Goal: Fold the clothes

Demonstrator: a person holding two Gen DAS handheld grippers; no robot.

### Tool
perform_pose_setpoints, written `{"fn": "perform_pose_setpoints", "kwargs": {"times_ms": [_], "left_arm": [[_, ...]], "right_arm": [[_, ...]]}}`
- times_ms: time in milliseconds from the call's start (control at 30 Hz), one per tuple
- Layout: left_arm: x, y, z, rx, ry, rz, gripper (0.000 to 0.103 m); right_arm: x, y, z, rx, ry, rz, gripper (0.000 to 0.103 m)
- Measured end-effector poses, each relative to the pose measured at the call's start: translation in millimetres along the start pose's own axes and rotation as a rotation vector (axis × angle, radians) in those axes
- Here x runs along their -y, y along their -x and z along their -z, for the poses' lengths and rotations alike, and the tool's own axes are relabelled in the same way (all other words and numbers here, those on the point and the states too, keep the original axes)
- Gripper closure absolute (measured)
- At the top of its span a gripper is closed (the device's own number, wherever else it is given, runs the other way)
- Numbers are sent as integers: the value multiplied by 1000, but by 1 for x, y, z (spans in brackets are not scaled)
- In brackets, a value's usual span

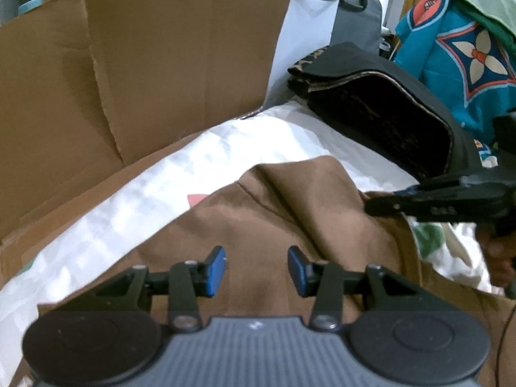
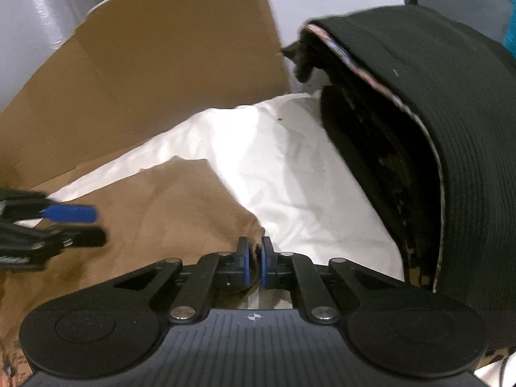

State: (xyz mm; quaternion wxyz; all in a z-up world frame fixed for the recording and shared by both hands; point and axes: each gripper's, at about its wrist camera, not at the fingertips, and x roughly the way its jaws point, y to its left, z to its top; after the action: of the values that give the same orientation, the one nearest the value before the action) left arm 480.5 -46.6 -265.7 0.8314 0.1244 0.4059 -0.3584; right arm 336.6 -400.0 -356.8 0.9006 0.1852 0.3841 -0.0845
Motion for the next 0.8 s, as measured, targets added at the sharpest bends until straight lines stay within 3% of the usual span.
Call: {"fn": "perform_pose_setpoints", "kwargs": {"times_ms": [100,200,800], "left_arm": [[-4,-10,-5,-1,12,16,82],[-10,-20,-9,-3,53,16,89],[-13,-51,-32,33,70,-20,92]], "right_arm": [[-9,13,-7,-3,21,-19,100],[-20,28,-15,5,19,-53,100],[-53,98,-56,74,-48,-253,101]]}}
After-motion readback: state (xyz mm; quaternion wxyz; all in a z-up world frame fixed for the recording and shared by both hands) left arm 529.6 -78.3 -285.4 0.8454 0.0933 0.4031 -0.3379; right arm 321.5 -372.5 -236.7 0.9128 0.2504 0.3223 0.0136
